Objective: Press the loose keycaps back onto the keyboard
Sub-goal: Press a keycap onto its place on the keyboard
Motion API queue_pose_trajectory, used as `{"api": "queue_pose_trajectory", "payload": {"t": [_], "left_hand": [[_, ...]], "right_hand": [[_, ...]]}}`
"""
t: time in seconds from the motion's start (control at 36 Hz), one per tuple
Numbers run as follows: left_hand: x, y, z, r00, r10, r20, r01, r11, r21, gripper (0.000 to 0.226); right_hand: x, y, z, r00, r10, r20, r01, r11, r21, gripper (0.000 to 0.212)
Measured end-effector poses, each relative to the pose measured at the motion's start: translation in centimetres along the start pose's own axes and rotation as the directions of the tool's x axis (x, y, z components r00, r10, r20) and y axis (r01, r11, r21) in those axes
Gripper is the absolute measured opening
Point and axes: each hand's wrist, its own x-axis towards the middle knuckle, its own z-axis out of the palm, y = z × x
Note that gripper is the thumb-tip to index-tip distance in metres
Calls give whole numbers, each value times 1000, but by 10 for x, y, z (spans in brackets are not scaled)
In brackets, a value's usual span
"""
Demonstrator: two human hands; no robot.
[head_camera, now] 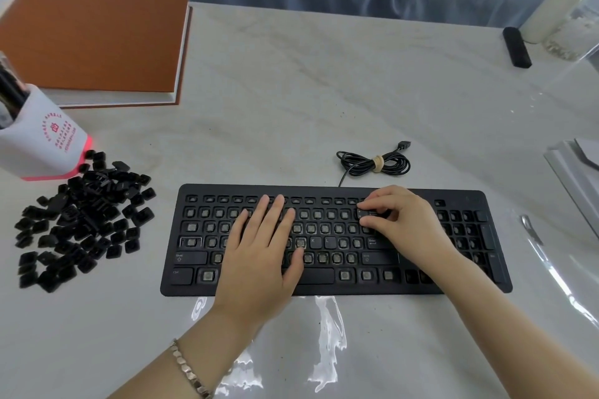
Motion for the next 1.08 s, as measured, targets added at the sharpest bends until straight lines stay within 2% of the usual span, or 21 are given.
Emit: {"api": "queue_pose_trajectory", "payload": {"t": [0.44,0.75,1.08], "left_hand": [[-1,0,0,1000,0,1,0,1000,-2,50],[-1,0,1,1000,4,-1,-4,1000,-1,50],[0,0,0,1000,0,-5,0,1000,2,50]], "right_hand": [[1,-2,-6,998,-19,55,21,999,-43,17],[0,-2,-4,999,-22,37,24,999,-38,17],[-1,-1,-1,999,-42,16,43,993,-107,17]]}}
